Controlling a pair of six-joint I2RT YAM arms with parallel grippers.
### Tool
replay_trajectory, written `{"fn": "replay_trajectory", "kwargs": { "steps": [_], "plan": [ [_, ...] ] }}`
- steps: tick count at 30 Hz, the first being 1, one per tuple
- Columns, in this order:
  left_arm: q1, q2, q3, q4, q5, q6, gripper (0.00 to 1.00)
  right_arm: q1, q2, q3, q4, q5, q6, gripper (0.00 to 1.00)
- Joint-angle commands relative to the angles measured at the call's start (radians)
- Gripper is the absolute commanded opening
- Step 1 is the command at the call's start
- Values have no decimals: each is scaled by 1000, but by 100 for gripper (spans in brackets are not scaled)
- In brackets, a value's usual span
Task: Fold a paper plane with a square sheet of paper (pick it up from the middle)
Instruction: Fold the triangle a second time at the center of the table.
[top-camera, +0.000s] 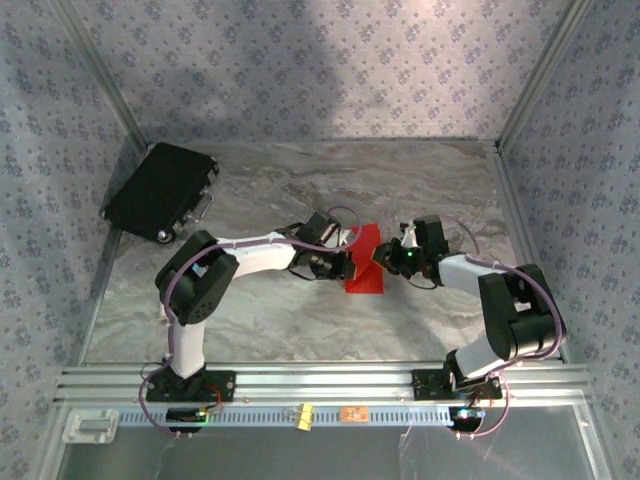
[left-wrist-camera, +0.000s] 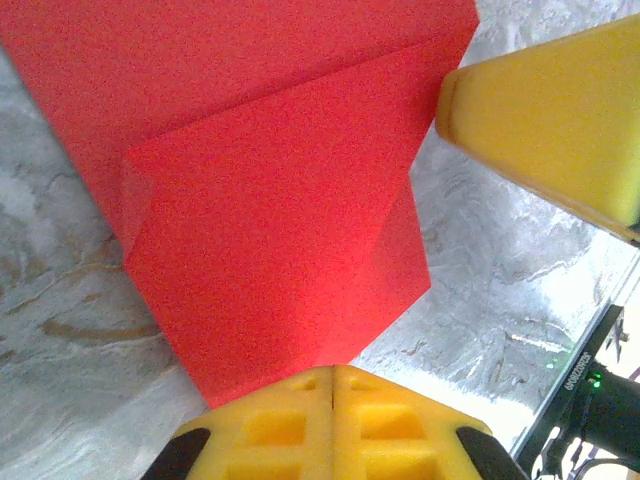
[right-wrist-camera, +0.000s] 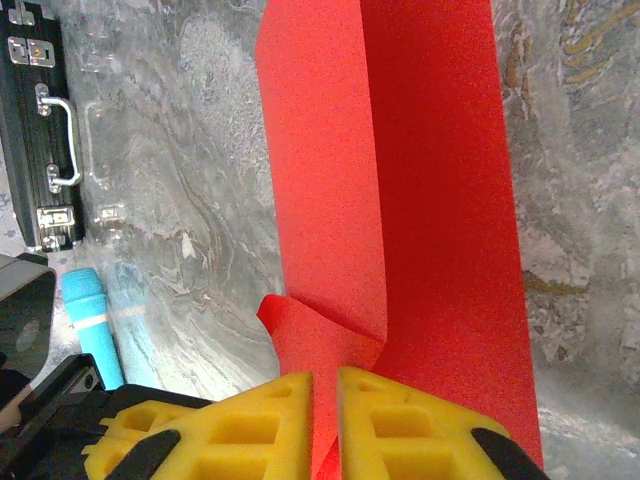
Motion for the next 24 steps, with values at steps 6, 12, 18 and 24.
{"fn": "replay_trajectory", "kwargs": {
  "steps": [6, 12, 18, 24],
  "plan": [
    [1, 73, 8, 22, 47, -5, 4, 18, -47, 3, -17, -4, 12, 14],
    [-8, 114, 24, 27, 58, -1, 4, 47, -16, 13, 2, -19, 14, 14],
    [-9, 114, 20, 16, 44, 5, 5, 62, 48, 22, 28, -18, 18, 13],
    [-10, 108, 22, 11, 40, 8, 6, 43, 133, 12, 64, -11, 13, 8]
  ]
}}
